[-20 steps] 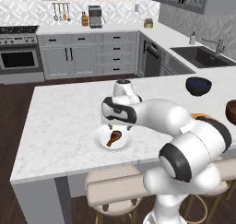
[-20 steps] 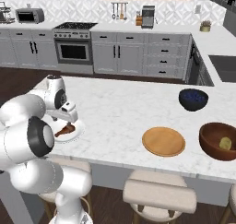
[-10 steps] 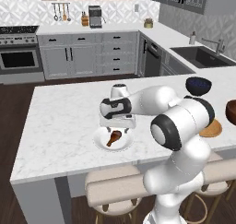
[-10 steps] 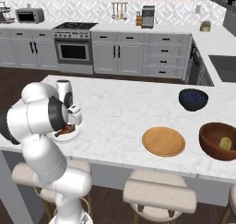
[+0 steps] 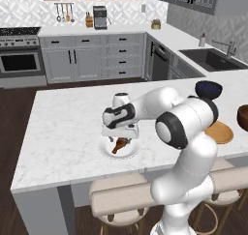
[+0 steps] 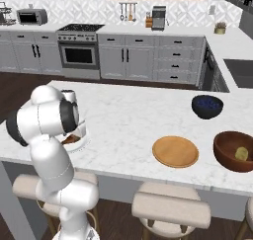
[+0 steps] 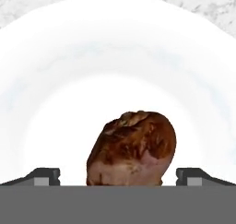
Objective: Pick the chicken drumstick and potato from their plates and place them in the bowl. Then put the bowl in the fridge.
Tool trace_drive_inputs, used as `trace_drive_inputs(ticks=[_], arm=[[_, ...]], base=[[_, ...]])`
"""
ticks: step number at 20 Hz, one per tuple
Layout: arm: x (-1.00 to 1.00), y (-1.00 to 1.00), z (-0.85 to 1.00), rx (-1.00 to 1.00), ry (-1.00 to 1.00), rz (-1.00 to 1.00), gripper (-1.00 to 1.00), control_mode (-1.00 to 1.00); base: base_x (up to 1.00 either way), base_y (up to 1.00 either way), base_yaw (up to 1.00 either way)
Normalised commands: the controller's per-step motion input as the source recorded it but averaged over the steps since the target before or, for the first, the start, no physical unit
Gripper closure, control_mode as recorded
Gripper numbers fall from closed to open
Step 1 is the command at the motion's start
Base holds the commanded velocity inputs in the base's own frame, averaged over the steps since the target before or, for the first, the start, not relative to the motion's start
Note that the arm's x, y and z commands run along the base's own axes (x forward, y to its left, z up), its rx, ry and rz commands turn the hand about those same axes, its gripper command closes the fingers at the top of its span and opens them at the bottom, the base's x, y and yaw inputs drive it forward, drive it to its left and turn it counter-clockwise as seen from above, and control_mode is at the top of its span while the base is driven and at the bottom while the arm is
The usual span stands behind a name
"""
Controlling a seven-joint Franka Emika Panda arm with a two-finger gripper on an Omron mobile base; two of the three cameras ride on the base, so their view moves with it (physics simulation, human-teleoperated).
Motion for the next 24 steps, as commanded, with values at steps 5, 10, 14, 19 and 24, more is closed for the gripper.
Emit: trace_drive_inputs(ticks=[5,10,14,19,24], arm=[[0.00,0.00,-0.48,0.00,0.00,0.00,-1.00,-1.00],[-0.05,0.01,-0.34,0.00,0.01,0.00,1.00,-1.00],[-0.02,0.00,-0.01,0.00,0.00,0.00,1.00,-1.00],[-0.77,-0.16,0.50,0.00,-0.22,0.00,1.00,-1.00],[-1.00,-0.52,1.00,0.03,-0.17,0.00,1.00,-1.00]], base=[[0.00,0.00,0.00],[0.00,0.00,0.00],[0.00,0.00,0.00],[0.00,0.00,0.00],[0.00,0.00,0.00]])
